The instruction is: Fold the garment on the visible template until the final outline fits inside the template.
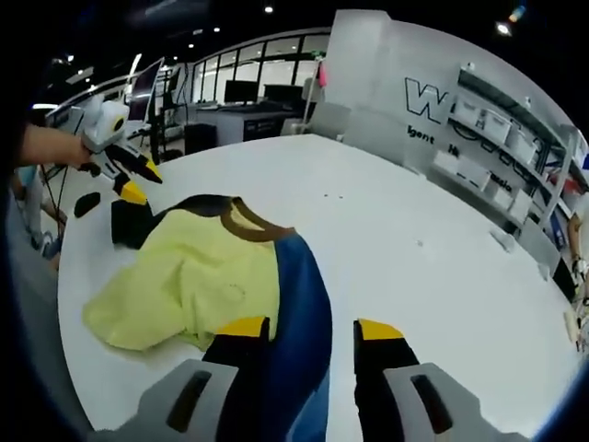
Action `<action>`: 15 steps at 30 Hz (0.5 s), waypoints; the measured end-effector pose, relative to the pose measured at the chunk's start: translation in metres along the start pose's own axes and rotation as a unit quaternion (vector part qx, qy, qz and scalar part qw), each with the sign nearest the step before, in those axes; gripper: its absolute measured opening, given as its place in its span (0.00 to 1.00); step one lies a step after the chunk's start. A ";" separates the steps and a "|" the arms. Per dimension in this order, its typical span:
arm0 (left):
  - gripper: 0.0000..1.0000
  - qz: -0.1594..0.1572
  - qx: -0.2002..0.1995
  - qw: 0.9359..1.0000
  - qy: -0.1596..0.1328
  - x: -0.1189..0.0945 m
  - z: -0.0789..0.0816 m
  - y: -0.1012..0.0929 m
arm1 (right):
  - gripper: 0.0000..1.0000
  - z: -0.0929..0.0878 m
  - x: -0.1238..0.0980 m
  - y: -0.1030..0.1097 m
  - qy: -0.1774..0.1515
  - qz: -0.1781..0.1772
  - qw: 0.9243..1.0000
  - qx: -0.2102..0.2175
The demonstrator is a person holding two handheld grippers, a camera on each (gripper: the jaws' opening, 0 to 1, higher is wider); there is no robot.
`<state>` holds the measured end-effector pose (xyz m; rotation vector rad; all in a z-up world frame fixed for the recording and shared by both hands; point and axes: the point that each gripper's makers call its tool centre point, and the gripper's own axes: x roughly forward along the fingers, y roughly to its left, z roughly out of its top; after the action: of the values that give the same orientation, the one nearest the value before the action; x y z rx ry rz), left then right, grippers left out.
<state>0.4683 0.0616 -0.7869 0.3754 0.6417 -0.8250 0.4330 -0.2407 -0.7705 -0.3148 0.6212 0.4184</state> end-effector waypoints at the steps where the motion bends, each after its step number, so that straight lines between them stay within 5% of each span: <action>1: 0.36 -0.001 -0.002 1.000 0.002 0.002 0.000 0.001 | 0.31 0.000 0.002 0.000 0.000 0.001 1.000 0.000; 15: 0.31 -0.003 -0.052 0.998 0.036 0.035 -0.011 0.009 | 0.30 -0.007 0.044 0.000 0.036 0.026 0.999 0.000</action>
<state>0.4894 0.0539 -0.8177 0.3096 0.7499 -0.7832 0.4621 -0.2310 -0.8028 -0.3164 0.7009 0.4580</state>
